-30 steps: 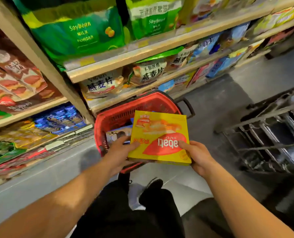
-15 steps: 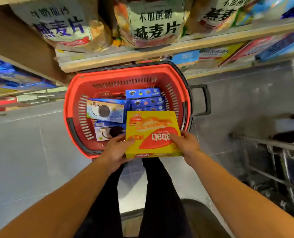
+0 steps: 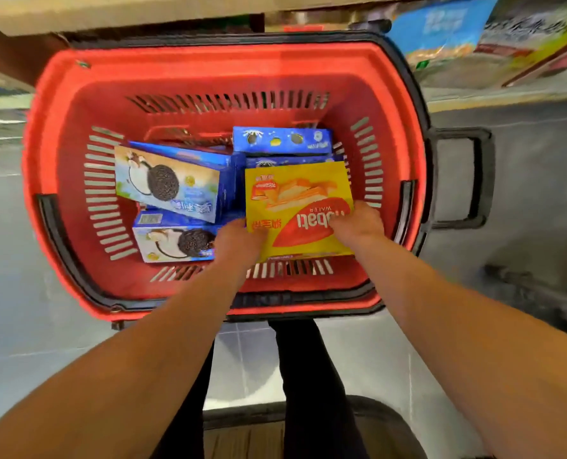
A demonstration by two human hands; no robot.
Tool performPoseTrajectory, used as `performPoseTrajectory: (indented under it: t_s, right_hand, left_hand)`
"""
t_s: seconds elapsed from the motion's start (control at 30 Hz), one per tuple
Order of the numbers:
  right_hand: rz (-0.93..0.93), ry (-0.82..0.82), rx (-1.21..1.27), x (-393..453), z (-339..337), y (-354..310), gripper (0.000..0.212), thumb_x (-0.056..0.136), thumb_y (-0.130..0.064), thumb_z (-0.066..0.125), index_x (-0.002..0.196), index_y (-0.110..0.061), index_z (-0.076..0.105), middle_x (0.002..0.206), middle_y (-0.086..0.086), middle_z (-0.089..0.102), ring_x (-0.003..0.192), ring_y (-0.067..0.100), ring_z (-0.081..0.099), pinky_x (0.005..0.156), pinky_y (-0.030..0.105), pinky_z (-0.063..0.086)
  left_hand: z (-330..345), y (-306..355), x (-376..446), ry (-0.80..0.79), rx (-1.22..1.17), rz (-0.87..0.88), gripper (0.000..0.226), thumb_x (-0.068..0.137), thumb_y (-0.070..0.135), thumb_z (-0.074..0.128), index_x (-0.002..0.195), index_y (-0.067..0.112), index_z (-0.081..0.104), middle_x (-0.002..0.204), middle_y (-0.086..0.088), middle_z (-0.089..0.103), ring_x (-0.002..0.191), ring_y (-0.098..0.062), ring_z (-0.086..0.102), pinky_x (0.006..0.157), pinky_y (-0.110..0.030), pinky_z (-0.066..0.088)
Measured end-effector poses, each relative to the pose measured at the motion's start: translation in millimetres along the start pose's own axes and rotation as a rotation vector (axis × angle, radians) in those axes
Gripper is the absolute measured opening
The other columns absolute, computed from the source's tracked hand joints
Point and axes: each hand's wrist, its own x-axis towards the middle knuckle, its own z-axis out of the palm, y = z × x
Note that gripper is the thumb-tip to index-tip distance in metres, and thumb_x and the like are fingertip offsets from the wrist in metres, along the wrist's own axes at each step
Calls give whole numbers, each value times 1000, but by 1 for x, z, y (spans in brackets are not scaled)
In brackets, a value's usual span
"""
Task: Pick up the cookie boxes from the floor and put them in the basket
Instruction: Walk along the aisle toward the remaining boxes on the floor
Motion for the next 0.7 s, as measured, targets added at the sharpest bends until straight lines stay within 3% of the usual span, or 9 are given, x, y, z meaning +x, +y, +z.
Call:
performPoseTrajectory:
  t_s: [0.13,0.17,0.23,0.3,0.37,0.47,0.53,0.63,0.7]
  right_hand:
    - [15,-144,12,-6,4,4,78,64,-36,68,135,-13,45,132,11,56,117,32,57,99,40,49]
    - [-16,-156,5,-13,2,6,73,62,-37,66,129,-15,50,127,10,58,112,30,59,96,40,51]
    - [-86,-190,-25,-37,-8,10,35,75,-31,68,108,-21,59,112,5,63,103,26,60,91,36,51]
    - [-171,-187,-61,-69,-23,17,15,84,-29,65,98,-25,64,105,3,66,99,24,61,91,36,52]
    - [-232,-176,-120,-93,-27,26,31,76,-38,62,102,-22,67,101,0,68,96,21,65,85,35,56]
    - [-352,-144,-229,-130,-43,33,48,74,-51,54,114,-26,64,109,-2,65,100,20,65,85,32,56]
    - [-433,-119,-329,-172,-65,14,53,80,-42,59,127,-19,60,125,7,59,114,28,58,95,36,51]
    - [-574,-107,-466,-235,-81,-14,57,82,-30,65,133,-8,53,132,15,53,120,34,52,98,38,45]
    - [-672,-93,-534,-269,-79,-33,58,80,-32,63,131,-7,53,129,15,53,118,35,52,95,40,47]
  left_hand:
    - [4,5,-9,-55,142,41,31,86,21,60,117,17,60,104,-9,68,92,-33,63,74,-38,49]
    - [2,6,-14,-65,143,44,30,86,21,60,115,17,60,103,-10,68,88,-32,64,70,-35,48]
    - [-4,11,-34,-77,132,58,30,86,20,61,115,16,60,101,-10,67,83,-29,64,67,-33,47]
    - [-18,19,-67,-85,101,56,34,86,19,62,120,14,60,107,-11,67,93,-32,64,80,-38,50]
    - [-33,22,-96,-88,108,71,26,85,22,63,111,17,65,103,-9,67,95,-30,63,89,-38,48]
    - [-65,28,-152,-81,113,144,16,81,24,64,97,27,64,100,-6,69,98,-29,64,87,-34,47]
    - [-84,30,-181,-72,175,190,31,87,25,63,118,19,61,105,-3,66,108,-27,60,84,-28,40]
    - [-124,23,-231,-39,185,245,64,79,46,63,135,16,53,123,-6,64,116,-27,58,93,-29,41]
    - [-151,11,-257,4,206,260,62,82,45,63,137,20,51,126,-5,64,118,-27,57,97,-31,43]
